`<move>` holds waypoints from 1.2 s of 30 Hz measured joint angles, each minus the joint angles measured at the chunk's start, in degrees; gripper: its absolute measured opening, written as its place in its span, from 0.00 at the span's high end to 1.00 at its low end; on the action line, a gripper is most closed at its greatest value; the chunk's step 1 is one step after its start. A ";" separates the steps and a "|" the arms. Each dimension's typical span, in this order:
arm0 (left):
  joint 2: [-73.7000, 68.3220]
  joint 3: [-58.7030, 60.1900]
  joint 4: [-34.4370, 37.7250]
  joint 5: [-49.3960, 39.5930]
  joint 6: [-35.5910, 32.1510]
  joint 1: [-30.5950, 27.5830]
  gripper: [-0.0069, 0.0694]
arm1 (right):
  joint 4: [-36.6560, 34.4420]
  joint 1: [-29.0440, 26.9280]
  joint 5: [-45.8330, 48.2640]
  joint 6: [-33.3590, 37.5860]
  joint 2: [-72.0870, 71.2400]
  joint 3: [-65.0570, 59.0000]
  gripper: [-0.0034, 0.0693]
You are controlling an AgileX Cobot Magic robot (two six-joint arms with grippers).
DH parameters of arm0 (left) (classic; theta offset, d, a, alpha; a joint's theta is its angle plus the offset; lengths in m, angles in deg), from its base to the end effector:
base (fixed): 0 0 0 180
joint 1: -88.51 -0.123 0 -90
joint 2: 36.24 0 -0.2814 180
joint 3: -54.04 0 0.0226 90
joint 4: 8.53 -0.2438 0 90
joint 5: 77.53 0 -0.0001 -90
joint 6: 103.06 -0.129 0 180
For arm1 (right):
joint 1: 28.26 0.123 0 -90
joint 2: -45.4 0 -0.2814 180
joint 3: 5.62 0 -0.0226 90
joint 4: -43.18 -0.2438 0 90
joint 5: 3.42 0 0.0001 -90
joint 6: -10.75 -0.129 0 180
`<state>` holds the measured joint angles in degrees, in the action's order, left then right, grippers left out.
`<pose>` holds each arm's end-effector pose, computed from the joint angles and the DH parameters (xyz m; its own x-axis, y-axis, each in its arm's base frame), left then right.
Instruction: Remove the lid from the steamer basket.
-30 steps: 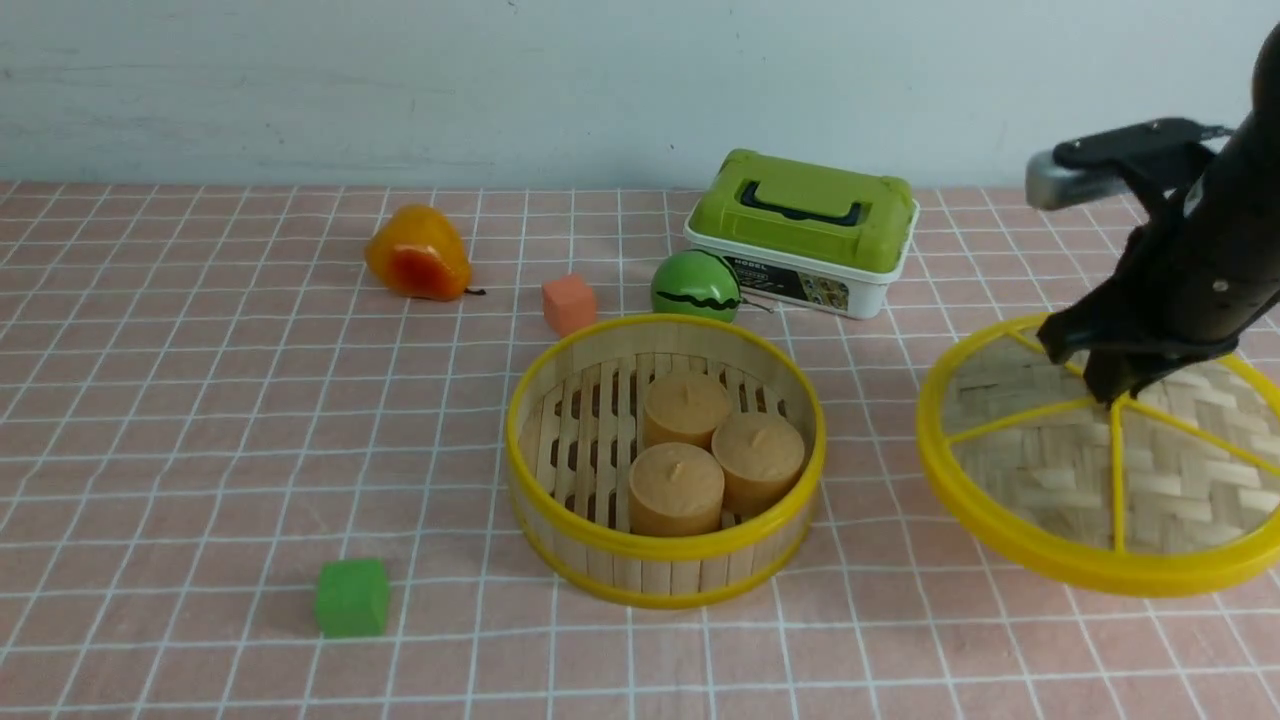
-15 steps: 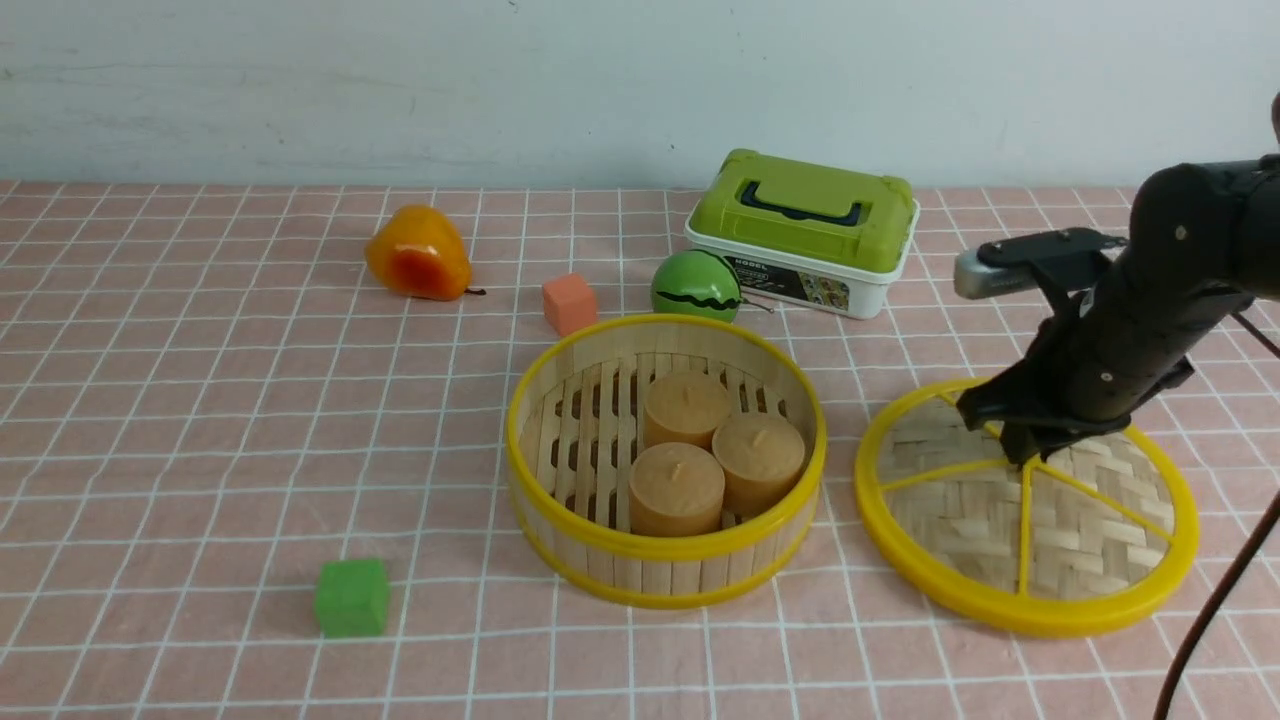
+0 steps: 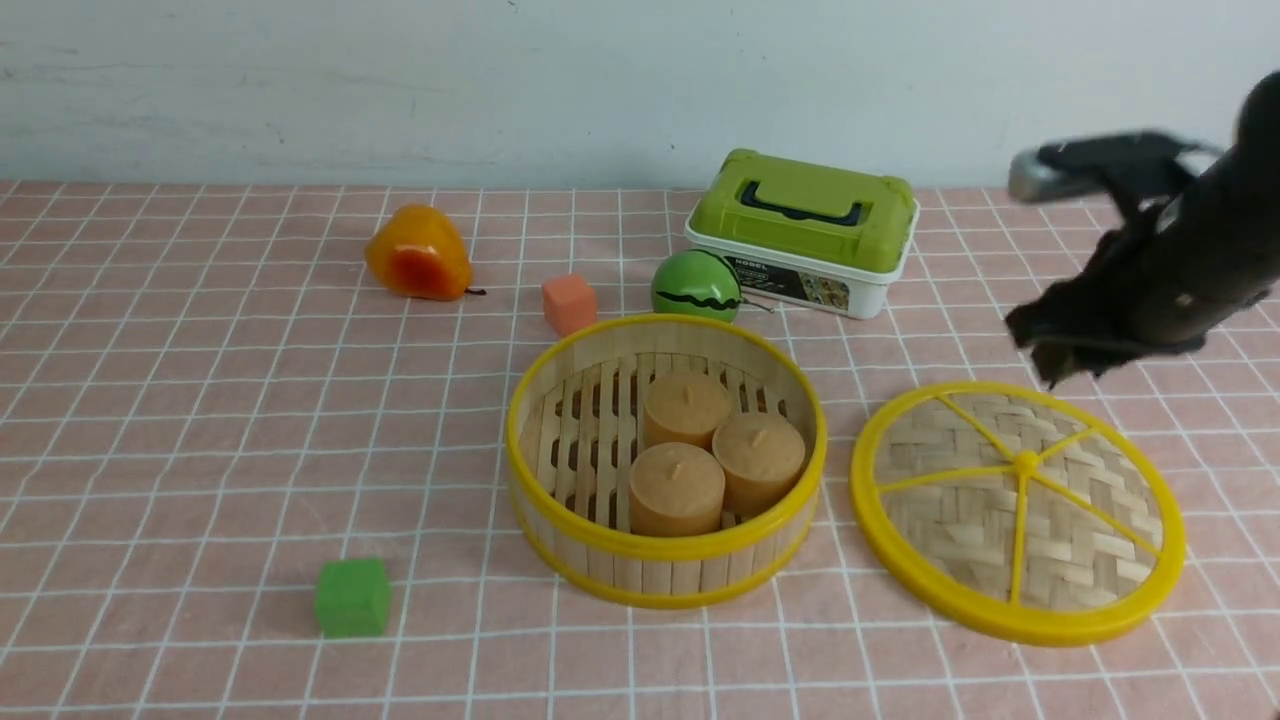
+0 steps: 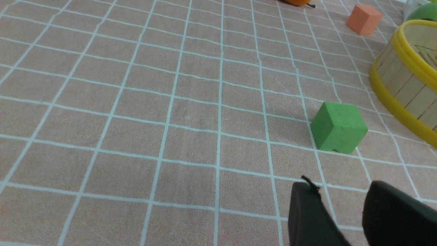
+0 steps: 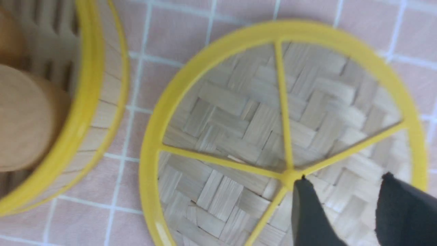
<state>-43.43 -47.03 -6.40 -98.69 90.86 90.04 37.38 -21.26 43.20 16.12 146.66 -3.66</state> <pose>0.0856 -0.0040 0.1589 -0.2962 -0.2662 -0.9173 -0.0433 0.9631 -0.2655 0.3675 0.0547 0.2755 -0.8165 -0.1244 -0.5638 -0.1823 0.9821 0.0472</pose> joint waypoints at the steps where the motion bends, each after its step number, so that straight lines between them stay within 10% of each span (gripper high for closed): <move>1: 0.00 0.00 0.00 0.00 0.00 0.00 0.60 | -0.45 -0.02 0.26 0.71 -4.93 0.00 0.69; 9: 0.00 0.00 0.00 0.00 0.00 0.00 0.60 | -3.46 -0.06 0.17 2.42 -31.73 -7.26 0.97; 18: 0.00 0.00 0.00 0.00 0.00 0.00 0.60 | -6.55 -0.06 -2.45 2.42 -55.99 -24.45 0.99; 36: 0.00 0.00 0.00 0.00 0.00 0.00 0.60 | -3.72 -0.06 7.03 2.19 -59.59 -28.70 0.98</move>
<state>-43.43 -47.03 -6.40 -98.69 90.86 90.04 33.66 -21.33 50.24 18.31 87.07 -32.35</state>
